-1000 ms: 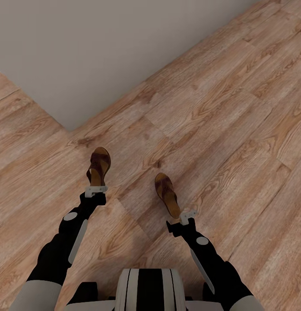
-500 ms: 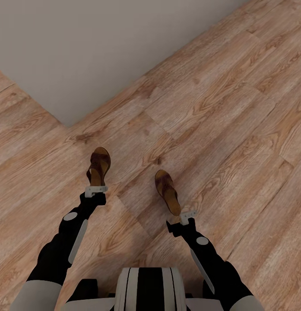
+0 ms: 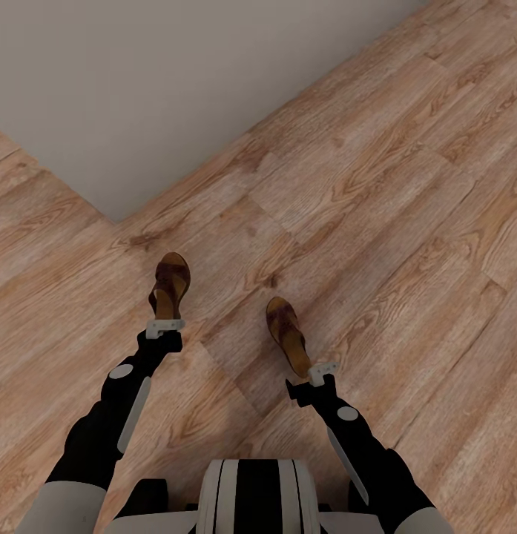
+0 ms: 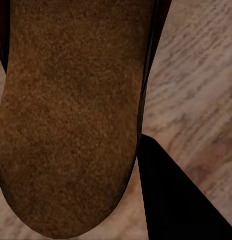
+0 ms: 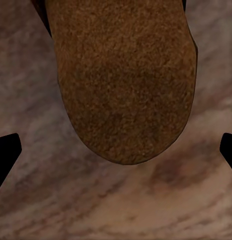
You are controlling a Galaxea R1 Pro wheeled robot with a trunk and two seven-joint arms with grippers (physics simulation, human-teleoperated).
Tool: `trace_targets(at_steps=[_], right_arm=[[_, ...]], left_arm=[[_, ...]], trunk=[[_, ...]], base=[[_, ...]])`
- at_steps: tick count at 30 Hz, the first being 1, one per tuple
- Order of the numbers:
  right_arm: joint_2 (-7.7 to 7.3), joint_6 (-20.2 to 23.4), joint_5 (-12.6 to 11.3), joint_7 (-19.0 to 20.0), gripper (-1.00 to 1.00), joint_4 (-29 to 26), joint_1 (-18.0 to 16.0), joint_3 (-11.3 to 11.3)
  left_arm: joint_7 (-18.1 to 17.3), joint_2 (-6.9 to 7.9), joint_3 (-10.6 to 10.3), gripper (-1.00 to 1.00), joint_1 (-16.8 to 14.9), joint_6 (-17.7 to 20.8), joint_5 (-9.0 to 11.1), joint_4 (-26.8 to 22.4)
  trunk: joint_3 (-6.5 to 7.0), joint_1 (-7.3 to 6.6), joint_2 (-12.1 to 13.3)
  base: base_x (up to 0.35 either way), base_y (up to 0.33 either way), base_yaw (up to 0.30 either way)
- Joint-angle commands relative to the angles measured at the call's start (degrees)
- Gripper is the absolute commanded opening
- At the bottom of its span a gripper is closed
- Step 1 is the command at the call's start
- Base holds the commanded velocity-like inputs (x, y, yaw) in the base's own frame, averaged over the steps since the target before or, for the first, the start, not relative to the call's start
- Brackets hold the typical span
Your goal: Pick up the two gym shoes and the two sandals from the corridor floor and place them onto the hallstand (shoe rack) in the corridor, making sure they are on the rack and not on the floor. Arrange them so the two gym shoes are next to each other and the two sandals are next to each other.
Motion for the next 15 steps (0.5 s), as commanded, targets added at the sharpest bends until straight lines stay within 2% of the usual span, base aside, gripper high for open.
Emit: trace_targets(at_steps=[1,15], right_arm=[[0.01,0.31,-0.08,0.01,1.00,-0.08,-0.01,0.02],[-0.01,0.34,-0.08,0.01,1.00,-0.16,-0.01,0.00]], left_arm=[[-0.16,0.05,-0.04,-1.00,-0.01,0.34,0.13,-0.08],[-0.16,0.03,-0.04,-1.00,-0.01,0.34,0.18,-0.08]], trunk=[[-0.03,-0.01,-0.01],[-0.03,-0.01,-0.01]], base=[[0.002,0.000,0.000],[0.040,0.000,0.000]])
